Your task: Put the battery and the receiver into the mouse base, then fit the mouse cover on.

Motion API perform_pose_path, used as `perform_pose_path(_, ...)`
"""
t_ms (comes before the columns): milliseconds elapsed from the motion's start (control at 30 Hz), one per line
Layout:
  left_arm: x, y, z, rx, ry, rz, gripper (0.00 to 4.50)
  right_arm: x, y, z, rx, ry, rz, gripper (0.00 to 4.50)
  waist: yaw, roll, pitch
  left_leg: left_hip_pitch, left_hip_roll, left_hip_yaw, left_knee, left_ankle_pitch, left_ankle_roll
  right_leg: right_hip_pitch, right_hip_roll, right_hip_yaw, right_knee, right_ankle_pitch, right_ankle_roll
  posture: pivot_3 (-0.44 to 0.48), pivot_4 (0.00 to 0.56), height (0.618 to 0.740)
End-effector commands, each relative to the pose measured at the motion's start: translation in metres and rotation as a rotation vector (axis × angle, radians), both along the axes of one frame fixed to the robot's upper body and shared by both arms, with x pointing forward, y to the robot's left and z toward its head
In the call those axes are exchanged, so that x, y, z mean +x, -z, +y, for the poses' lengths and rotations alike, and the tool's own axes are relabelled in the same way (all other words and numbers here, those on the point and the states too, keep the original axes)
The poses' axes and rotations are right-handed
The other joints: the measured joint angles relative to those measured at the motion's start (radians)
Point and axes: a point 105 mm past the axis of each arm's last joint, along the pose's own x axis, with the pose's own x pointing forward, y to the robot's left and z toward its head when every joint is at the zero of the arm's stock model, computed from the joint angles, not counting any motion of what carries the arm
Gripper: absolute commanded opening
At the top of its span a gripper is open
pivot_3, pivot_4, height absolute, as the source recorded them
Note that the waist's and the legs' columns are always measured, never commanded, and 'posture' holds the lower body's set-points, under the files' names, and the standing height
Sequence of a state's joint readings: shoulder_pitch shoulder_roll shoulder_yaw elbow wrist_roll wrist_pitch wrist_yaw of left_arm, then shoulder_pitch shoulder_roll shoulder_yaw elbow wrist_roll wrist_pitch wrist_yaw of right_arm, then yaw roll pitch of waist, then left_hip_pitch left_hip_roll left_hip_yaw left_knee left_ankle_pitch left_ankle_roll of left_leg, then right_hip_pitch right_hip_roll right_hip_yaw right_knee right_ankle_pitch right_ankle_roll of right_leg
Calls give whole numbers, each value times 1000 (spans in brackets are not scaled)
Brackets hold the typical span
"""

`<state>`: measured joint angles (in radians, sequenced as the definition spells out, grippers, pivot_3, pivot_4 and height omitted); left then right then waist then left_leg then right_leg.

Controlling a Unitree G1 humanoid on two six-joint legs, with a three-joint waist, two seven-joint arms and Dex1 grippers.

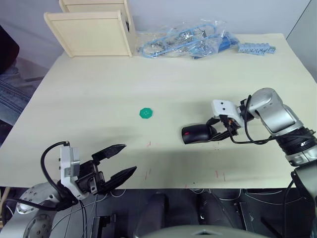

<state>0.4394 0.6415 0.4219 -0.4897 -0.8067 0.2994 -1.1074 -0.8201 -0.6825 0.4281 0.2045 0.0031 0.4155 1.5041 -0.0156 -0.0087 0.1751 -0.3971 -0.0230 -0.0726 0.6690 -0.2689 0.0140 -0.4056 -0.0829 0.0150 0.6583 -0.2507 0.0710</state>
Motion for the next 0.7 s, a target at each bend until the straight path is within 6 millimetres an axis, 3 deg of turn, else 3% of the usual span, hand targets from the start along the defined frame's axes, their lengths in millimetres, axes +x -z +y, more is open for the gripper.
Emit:
perform_pose_path(33,-2,-6,-4,11,15,-35,4500,0,-4,2,-19,-31,-18,3071,0,0,0,0,0,0,0,0,0,0,0,0,0,0,0,0,150,740)
perform_pose_path(700,-2,-8,-5,14,13,-36,4500,8,-11,7,-67,-127,-46,3071,-2,0,0,0,0,0,0,0,0,0,0,0,0,0,0,0,150,740)
